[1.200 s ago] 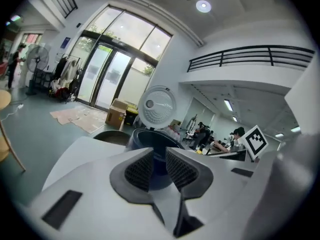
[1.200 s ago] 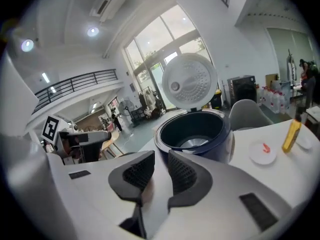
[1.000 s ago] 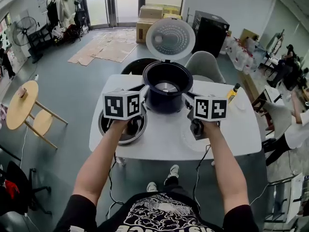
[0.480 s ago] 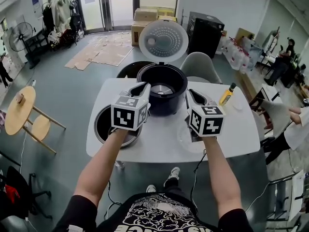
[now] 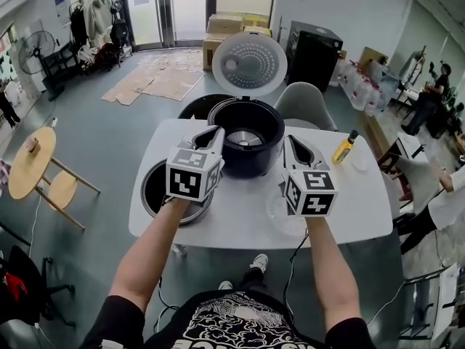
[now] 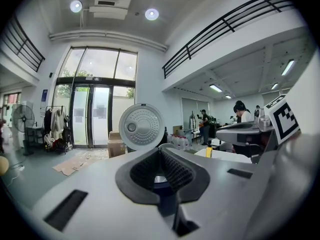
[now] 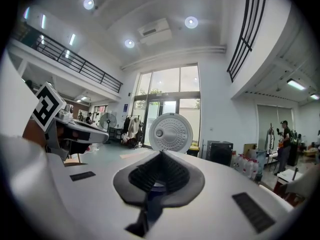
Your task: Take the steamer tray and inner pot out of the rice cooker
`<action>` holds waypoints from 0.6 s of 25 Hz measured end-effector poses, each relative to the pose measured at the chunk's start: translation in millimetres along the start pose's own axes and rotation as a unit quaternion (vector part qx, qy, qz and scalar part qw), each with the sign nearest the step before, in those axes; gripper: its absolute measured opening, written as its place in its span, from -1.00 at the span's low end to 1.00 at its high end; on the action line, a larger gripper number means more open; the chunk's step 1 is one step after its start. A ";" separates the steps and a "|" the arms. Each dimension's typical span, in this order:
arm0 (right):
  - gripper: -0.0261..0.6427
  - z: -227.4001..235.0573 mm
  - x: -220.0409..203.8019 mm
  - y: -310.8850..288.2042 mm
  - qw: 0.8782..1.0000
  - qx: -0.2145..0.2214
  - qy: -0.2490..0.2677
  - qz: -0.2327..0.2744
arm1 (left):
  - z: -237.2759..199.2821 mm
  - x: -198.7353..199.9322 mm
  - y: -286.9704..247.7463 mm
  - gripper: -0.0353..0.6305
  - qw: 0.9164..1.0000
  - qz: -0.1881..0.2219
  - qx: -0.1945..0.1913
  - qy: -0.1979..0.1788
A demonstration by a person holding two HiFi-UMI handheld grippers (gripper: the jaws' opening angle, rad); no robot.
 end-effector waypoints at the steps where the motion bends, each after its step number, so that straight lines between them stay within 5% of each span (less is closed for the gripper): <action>1: -0.88 0.8 -0.1 0.8 1.000 0.000 -0.001 0.000 | -0.5 -0.4 1.0 -0.83 1.000 -0.001 0.001 0.000; 15: -0.88 9.9 5.3 6.7 1.000 -0.002 0.000 -0.001 | -3.8 -1.5 4.3 -0.83 1.000 -0.008 0.011 0.007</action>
Point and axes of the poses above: the fingertips, and each gripper's own axes: y backward along the fingers, z to its right, x out of its top, the point moved 7 cm from there along y, backward along the fingers, and after that the axes turned 4 degrees about x, right-handed, at the moved point
